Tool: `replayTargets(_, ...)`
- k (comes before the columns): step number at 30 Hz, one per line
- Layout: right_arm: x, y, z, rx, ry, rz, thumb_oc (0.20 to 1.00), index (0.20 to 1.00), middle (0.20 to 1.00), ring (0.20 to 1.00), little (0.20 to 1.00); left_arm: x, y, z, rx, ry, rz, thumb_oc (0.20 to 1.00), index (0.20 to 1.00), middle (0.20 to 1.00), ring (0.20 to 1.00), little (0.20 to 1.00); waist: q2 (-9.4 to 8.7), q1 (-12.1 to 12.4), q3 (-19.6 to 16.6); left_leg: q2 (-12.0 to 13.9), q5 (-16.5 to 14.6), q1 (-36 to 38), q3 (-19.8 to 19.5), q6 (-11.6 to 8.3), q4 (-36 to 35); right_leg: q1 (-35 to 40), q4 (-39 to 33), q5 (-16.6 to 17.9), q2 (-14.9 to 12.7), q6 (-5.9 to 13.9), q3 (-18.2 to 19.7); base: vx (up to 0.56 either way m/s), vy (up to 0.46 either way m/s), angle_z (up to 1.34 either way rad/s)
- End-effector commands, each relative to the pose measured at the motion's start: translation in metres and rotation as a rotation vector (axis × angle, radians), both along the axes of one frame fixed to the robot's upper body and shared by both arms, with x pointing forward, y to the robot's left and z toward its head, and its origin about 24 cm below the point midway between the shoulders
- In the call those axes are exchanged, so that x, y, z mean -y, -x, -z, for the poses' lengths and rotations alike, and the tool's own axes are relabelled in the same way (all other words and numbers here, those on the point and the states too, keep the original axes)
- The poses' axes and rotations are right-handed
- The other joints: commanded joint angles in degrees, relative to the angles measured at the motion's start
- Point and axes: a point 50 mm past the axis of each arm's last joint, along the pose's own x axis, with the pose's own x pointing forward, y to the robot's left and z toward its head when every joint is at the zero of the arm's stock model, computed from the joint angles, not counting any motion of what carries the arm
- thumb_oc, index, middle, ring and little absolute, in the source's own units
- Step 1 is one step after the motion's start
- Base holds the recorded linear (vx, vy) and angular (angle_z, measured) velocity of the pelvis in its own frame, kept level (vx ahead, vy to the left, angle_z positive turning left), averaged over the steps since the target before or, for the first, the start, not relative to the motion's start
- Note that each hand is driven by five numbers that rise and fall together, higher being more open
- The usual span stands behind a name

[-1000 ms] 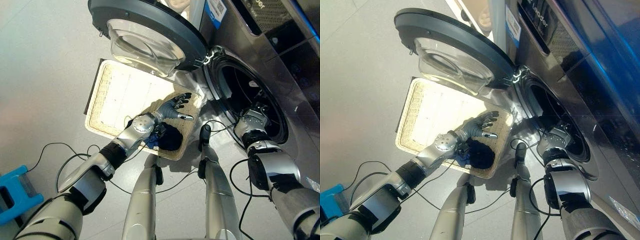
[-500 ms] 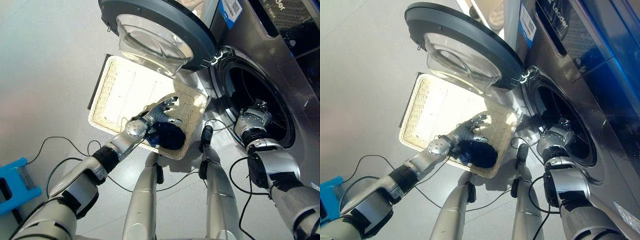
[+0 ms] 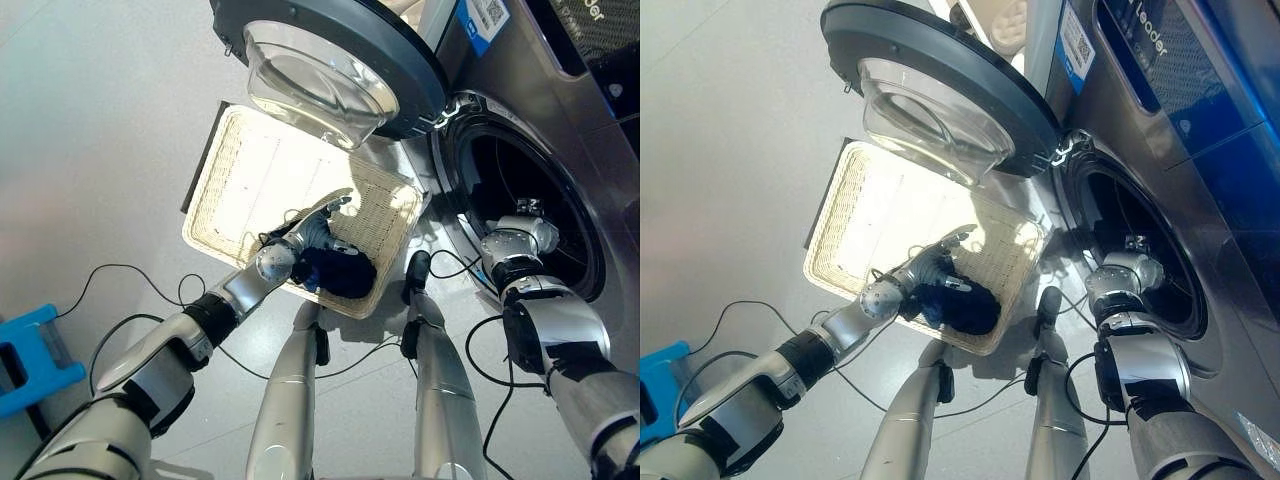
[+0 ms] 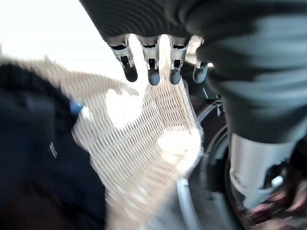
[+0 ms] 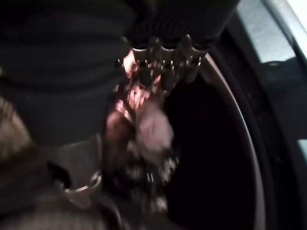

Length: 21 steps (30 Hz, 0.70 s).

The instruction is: Put the clothes into the washing machine.

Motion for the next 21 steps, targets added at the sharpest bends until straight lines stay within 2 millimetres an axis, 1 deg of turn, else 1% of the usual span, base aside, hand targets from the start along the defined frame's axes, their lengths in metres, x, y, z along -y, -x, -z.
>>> replayTargets(1,0.01,0.005,-0.023,0.018,0.221,0.003,1.0,1.0,1.0,1.0,1.0,-0.021,-0.006,-0.019,0.208,-0.198,-0.137,1.0,1.0,1.0,1.0,1.0,3.74,-0.09,-1.25,-2.0,-3.59,-2.3,4.19,-0.32,3.5,-0.11,6.16,-3.75,-1.55,5.6,-4.58,0.0,0.0,0.0)
replayTargets(2,0.006,0.006,-0.017,0.012,0.251,-0.024,1.0,1.0,1.0,1.0,1.0,-0.031,-0.009,-0.019,0.205,-0.269,-0.173,1.0,1.0,1.0,1.0,1.0,3.45,-0.46,-1.25,-1.8,-3.61,-2.26,4.41,-0.43,3.36,-0.17,6.08,-3.87,-1.41,5.72,-4.38,0.0,0.0,0.0)
replayTargets(3,0.004,0.006,-0.016,0.013,0.258,-0.034,1.0,1.0,1.0,1.0,1.0,-0.033,-0.009,-0.018,0.203,-0.283,-0.182,1.0,1.0,1.0,1.0,1.0,3.34,-0.56,-1.25,-1.68,-3.48,-2.45,4.52,-0.44,3.27,-0.41,5.98,-3.73,-1.34,5.71,-4.32,0.0,0.0,0.0)
replayTargets(4,-0.002,0.008,-0.003,-0.007,0.275,-0.069,1.0,1.0,1.0,1.0,1.0,-0.039,-0.009,-0.011,0.183,-0.359,-0.203,1.0,1.0,1.0,1.0,1.0,2.97,-1.1,-1.25,-1.36,-3.82,-2.04,4.97,-0.56,3.11,-0.31,6.1,-4.19,-1.05,5.97,-3.85,0.0,0.0,0.0)
replayTargets(5,-0.004,0.009,0.003,-0.026,0.287,-0.08,1.0,1.0,1.0,1.0,1.0,-0.04,-0.01,-0.009,0.184,-0.406,-0.211,1.0,1.0,1.0,1.0,1.0,2.85,-1.46,-1.25,-1.14,-3.77,-2.17,5.17,-0.6,3.08,-0.53,6.14,-4.2,-0.92,6.04,-3.62,0.0,0.0,0.0)
replayTargets(7,-0.009,0.008,0.008,-0.042,0.303,-0.103,1.0,1.0,1.0,1.0,1.0,-0.042,-0.013,-0.007,0.168,-0.465,-0.231,1.0,1.0,1.0,1.0,1.0,2.54,-1.87,-1.25,-0.63,-3.14,-3.1,5.55,-0.65,2.9,-1.44,5.8,-3.57,-0.67,6.04,-3.37,0.0,0.0,0.0)
replayTargets(9,-0.01,0.008,0.01,-0.045,0.305,-0.109,1.0,1.0,1.0,1.0,1.0,-0.042,-0.014,-0.006,0.16,-0.483,-0.24,1.0,1.0,1.0,1.0,1.0,2.46,-1.98,-1.25,-0.5,-3.07,-3.2,5.64,-0.68,2.89,-1.55,5.76,-3.51,-0.62,6.08,-3.31,0.0,0.0,0.0)
replayTargets(10,-0.014,0.007,0.015,-0.057,0.313,-0.128,1.0,1.0,1.0,1.0,1.0,-0.044,-0.017,0.001,0.121,-0.518,-0.285,1.0,1.0,1.0,1.0,1.0,2.06,-2.33,-1.25,-0.2,-2.8,-3.41,5.91,-0.87,2.62,-1.71,5.31,-3.29,-0.37,6.24,-3.07,0.0,0.0,0.0)
replayTargets(11,-0.014,0.007,0.017,-0.063,0.311,-0.13,1.0,1.0,1.0,1.0,1.0,-0.044,-0.017,0.005,0.111,-0.523,-0.289,1.0,1.0,1.0,1.0,1.0,2.03,-2.36,-1.25,-0.23,-3.19,-2.72,5.94,-0.95,2.58,-1.09,5.42,-3.76,-0.4,6.41,-3.04,0.0,0.0,0.0)
replayTargets(12,-0.015,0.006,0.015,-0.058,0.313,-0.135,1.0,1.0,1.0,1.0,1.0,-0.045,-0.018,0.005,0.113,-0.54,-0.309,1.0,1.0,1.0,1.0,1.0,1.95,-2.44,-1.25,-0.14,-2.67,-3.35,6.05,-0.92,2.41,-1.63,5.1,-3.21,-0.26,6.33,-3.03,0.0,0.0,0.0)
replayTargets(13,-0.018,0.006,0.019,-0.068,0.318,-0.147,1.0,1.0,1.0,1.0,1.0,-0.052,-0.02,0.012,0.088,-0.575,-0.349,1.0,1.0,1.0,1.0,1.0,1.71,-2.74,-1.25,0.02,-2.95,-2.82,6.2,-1.21,2.4,-1.1,5.13,-3.65,-0.16,6.6,-2.91,0.0,0.0,0.0)
replayTargets(15,-0.018,0.005,0.016,-0.063,0.319,-0.147,1.0,1.0,1.0,1.0,1.0,-0.052,-0.021,0.01,0.09,-0.578,-0.355,1.0,1.0,1.0,1.0,1.0,1.71,-2.73,-1.25,0.06,-2.57,-3.33,6.24,-1.16,2.34,-1.56,4.97,-3.24,-0.1,6.47,-2.92,0.0,0.0,-0.02)
replayTargets(16,-0.021,0.004,0.015,-0.062,0.328,-0.157,1.0,1.0,1.0,1.0,1.0,-0.062,-0.024,0.014,0.074,-0.657,-0.409,1.0,1.0,1.0,1.0,1.0,1.33,-3.11,-1.25,0.25,-2.26,-3.68,6.27,-1.47,2.19,-1.81,4.57,-2.96,0.23,6.55,-2.63,-0.03,0.014,-0.07)
replayTargets(21,-0.024,0.003,0.016,-0.06,0.324,-0.165,1.0,1.0,1.0,1.0,1.0,-0.067,-0.027,0.018,0.064,-0.697,-0.418,1.0,1.0,1.0,1.0,1.0,0.8,-3.73,-1.25,0.65,-1.78,-3.78,6.54,-1.95,1.58,-1.95,3.95,-2.63,0.66,6.64,-2.22,-0.01,0.012,-0.08)
